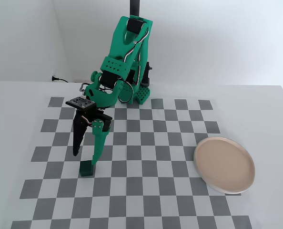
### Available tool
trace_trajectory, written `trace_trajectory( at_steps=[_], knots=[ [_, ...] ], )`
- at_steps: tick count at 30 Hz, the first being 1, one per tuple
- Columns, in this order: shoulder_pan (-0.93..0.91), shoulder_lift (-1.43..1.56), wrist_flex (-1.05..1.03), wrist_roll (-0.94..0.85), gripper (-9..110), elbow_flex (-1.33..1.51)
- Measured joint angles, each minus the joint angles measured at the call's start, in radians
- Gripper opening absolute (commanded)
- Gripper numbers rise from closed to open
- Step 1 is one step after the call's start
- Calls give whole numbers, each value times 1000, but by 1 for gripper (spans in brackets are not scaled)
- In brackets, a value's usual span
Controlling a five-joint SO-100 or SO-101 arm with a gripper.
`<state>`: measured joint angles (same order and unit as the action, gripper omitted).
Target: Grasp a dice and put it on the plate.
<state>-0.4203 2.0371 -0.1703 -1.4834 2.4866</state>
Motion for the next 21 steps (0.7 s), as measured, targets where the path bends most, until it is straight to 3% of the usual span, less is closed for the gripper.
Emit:
trace_trajectory(
  at_steps=[21],
  knots=[
    [2,-278,126,-35,20,-25]
  ],
)
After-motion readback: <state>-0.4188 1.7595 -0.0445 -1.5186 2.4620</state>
